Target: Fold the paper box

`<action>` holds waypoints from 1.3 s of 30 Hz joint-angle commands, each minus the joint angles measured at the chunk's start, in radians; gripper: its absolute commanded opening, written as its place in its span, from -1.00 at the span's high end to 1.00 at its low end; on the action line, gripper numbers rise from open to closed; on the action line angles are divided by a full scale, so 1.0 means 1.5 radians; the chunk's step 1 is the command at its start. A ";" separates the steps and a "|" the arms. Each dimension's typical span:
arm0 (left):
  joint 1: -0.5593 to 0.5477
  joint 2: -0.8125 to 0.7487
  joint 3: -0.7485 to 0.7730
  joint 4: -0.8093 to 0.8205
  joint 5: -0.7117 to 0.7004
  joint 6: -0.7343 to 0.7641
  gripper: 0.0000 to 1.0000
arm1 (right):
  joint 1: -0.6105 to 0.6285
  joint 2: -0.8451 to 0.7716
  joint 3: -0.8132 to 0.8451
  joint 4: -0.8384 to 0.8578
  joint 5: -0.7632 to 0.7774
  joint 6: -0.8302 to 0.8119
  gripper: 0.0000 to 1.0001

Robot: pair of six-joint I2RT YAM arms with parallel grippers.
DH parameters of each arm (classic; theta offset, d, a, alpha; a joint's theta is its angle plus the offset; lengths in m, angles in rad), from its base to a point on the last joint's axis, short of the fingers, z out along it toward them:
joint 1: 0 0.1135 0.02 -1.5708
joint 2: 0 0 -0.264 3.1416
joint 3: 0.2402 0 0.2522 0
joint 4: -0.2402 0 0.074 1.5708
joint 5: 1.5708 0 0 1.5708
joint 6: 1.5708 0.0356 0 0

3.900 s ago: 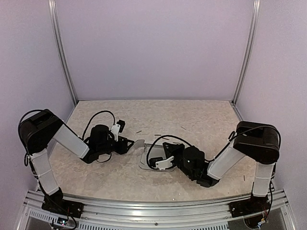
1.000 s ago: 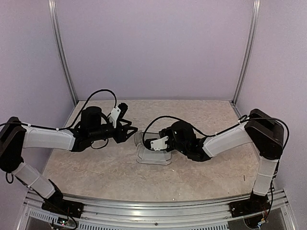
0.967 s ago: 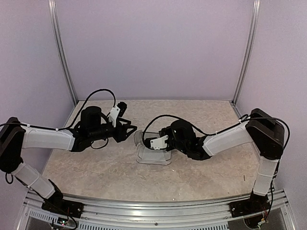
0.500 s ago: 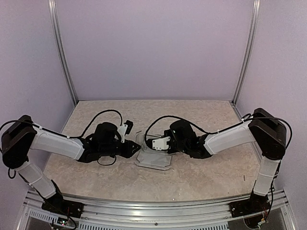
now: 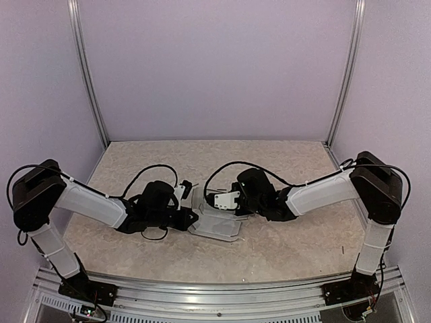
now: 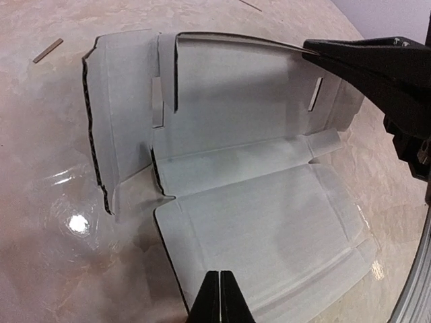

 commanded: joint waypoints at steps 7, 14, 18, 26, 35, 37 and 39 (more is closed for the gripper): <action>-0.008 0.079 0.081 -0.094 -0.009 0.055 1.00 | -0.003 -0.024 0.006 -0.032 0.007 0.022 1.00; -0.008 0.105 0.106 -0.140 -0.079 0.070 1.00 | -0.004 -0.032 0.000 -0.029 0.008 0.016 1.00; -0.008 0.108 0.106 -0.147 -0.088 0.069 1.00 | -0.004 -0.037 -0.010 -0.028 0.001 0.006 1.00; -0.006 0.050 0.049 -0.087 -0.081 0.062 1.00 | -0.012 -0.046 -0.008 -0.044 -0.007 0.010 1.00; 0.018 0.000 0.015 -0.057 -0.050 0.078 1.00 | -0.013 -0.080 0.001 -0.094 -0.043 0.070 1.00; 0.018 -0.019 0.009 -0.058 -0.052 0.085 0.98 | -0.014 -0.087 0.005 -0.101 -0.039 0.081 1.00; 0.024 -0.051 -0.005 -0.056 -0.073 0.095 0.93 | -0.014 -0.099 0.005 -0.105 -0.041 0.087 1.00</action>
